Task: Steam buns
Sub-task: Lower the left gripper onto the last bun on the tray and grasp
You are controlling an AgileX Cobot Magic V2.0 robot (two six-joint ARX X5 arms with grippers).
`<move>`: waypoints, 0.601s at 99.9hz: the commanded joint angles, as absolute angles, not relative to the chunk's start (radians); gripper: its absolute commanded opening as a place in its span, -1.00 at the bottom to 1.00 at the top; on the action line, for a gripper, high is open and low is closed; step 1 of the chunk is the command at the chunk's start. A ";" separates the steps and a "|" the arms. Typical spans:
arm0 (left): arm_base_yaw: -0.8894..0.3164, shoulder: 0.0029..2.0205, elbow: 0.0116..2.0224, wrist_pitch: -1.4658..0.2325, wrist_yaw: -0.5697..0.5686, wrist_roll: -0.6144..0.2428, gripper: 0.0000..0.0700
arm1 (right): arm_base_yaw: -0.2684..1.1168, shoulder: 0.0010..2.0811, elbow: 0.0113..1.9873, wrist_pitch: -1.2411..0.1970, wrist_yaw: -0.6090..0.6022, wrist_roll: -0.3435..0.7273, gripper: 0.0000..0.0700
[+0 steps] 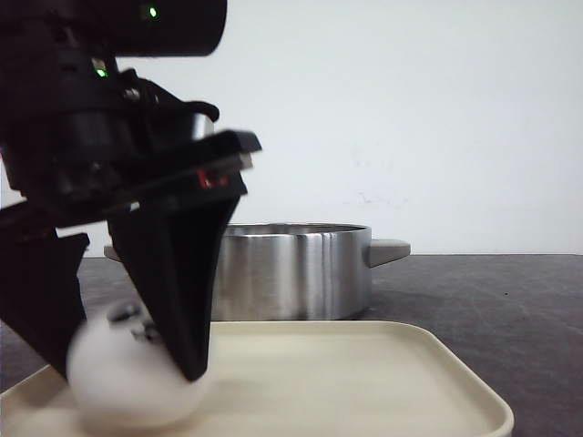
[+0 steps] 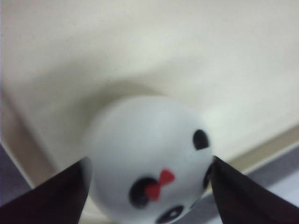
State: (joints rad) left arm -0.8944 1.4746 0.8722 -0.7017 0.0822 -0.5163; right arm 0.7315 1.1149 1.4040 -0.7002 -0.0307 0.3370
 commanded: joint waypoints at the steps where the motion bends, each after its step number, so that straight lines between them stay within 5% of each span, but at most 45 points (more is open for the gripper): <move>1: -0.905 1.507 0.880 -0.700 0.083 -0.517 0.36 | 0.744 1.122 1.423 -0.696 -0.034 0.329 -0.96; 13: -0.905 1.525 0.880 -0.698 0.079 -0.522 0.30 | 0.752 1.122 1.423 -0.698 -0.033 0.329 -0.96; 29: -0.905 1.528 0.880 -0.685 0.068 -0.529 -0.03 | 0.765 1.122 1.423 -0.701 -0.033 0.329 -0.96; 60: -0.905 1.528 0.880 -0.662 0.029 -0.536 0.51 | 0.767 1.122 1.423 -0.703 -0.033 0.329 -0.96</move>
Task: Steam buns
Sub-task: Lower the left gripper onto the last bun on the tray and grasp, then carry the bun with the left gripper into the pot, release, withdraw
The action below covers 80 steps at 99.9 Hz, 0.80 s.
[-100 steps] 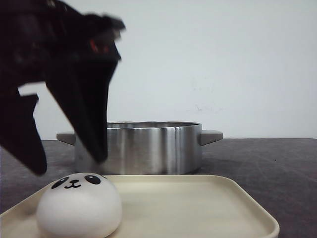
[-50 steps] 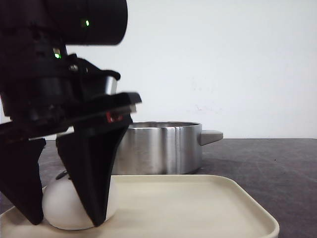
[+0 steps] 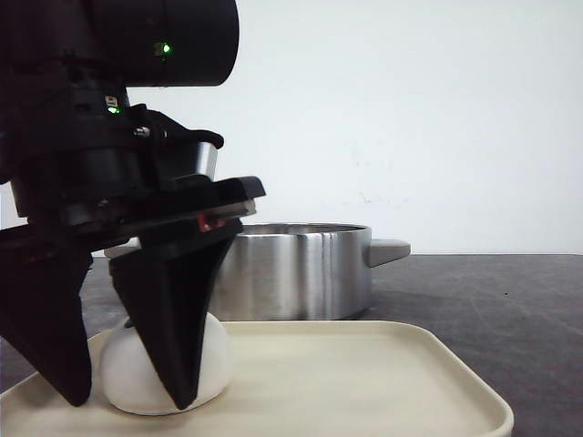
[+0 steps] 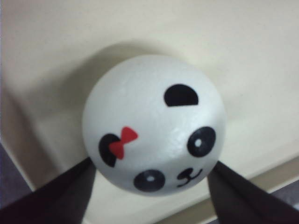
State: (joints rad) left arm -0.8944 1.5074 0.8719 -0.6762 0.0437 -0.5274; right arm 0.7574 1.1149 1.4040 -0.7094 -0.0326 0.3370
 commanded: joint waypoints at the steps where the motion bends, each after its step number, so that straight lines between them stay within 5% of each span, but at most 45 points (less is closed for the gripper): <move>1: -0.905 1.528 0.880 -0.661 0.028 -0.536 0.51 | 0.767 1.122 1.423 -0.703 -0.034 0.329 -0.96; 30: -0.905 1.535 0.880 -0.567 -0.005 -0.540 0.40 | 0.778 1.122 1.423 -0.702 -0.033 0.329 -0.96; 39: -0.905 1.541 0.880 -0.571 -0.006 -0.540 -0.12 | 0.778 1.122 1.423 -0.704 -0.033 0.329 -0.96; 49: -0.905 1.547 0.880 -0.578 -0.019 -0.525 -1.00 | 0.778 1.122 1.423 -0.704 -0.033 0.329 -0.96; 80: -0.906 1.474 0.971 -0.590 -0.033 -0.407 -1.00 | 0.778 1.122 1.423 -0.710 -0.034 0.329 -0.96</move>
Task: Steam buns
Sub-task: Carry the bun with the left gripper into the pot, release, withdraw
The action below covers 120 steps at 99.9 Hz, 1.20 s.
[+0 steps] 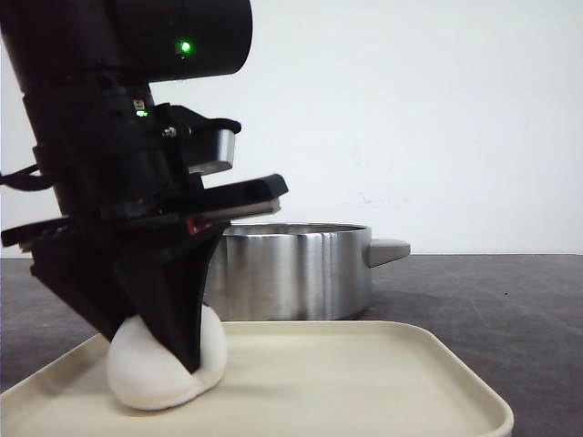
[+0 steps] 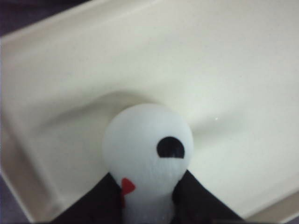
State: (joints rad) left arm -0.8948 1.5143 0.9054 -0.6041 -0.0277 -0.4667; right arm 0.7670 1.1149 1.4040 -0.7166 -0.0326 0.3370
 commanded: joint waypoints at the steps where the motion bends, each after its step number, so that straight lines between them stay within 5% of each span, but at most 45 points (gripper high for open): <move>1: -0.906 1.467 0.979 -0.589 -0.033 -0.402 -1.00 | 0.778 1.122 1.423 -0.710 -0.034 0.329 -0.96; 40: -0.755 1.473 1.267 -0.500 -0.033 -0.221 -1.00 | 0.778 1.122 1.423 -0.675 -0.032 0.333 -0.96; 90: -0.591 1.734 1.273 -0.430 0.085 -0.217 -0.99 | 0.778 1.123 1.422 -0.675 -0.025 0.332 -0.96; 110: -0.596 1.762 1.273 -0.427 0.086 -0.217 0.13 | 0.778 1.123 1.422 -0.690 -0.025 0.332 -0.96; 120: -0.596 1.762 1.273 -0.426 0.086 -0.217 0.37 | 0.778 1.123 1.422 -0.689 -0.023 0.332 -0.96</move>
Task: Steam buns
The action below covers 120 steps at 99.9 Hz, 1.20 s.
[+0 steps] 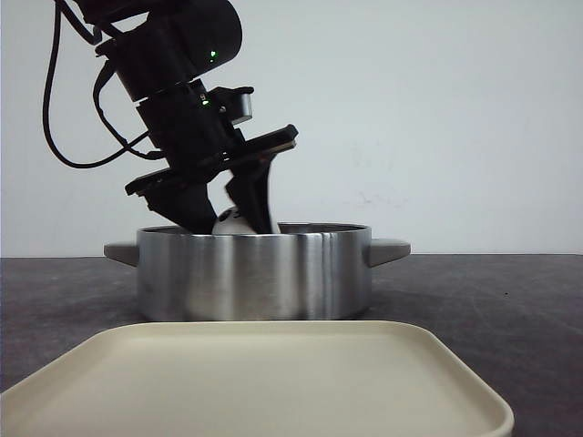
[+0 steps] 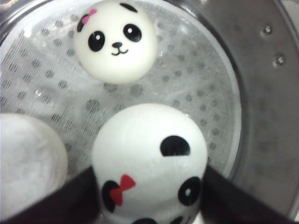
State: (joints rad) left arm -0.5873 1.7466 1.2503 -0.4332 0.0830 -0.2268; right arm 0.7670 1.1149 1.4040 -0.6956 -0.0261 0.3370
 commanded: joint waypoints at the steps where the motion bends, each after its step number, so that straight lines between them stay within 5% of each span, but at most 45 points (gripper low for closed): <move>1: -0.596 1.762 1.273 -0.426 0.086 -0.218 0.38 | 0.778 1.123 1.422 -0.689 -0.022 0.332 -0.96; 55: -0.591 1.541 1.330 -0.560 -0.011 -0.217 0.44 | 0.778 1.123 1.421 -0.728 0.132 0.239 -0.96; 63: -0.582 1.438 1.329 -0.570 -0.068 -0.217 0.16 | 0.786 1.122 1.419 -0.727 0.188 0.216 -0.96; 83: -0.550 1.181 1.327 -0.578 -0.218 -0.204 -1.00 | 0.833 1.068 1.342 -0.640 0.301 0.163 -0.96; 109: -0.436 0.860 1.253 -0.687 -0.299 -0.184 -1.00 | 0.860 0.817 0.940 -0.286 0.305 0.142 -0.96; 120: -0.385 0.731 1.181 -0.757 -0.299 -0.181 -1.00 | 0.860 0.741 0.859 -0.255 0.318 0.163 -0.96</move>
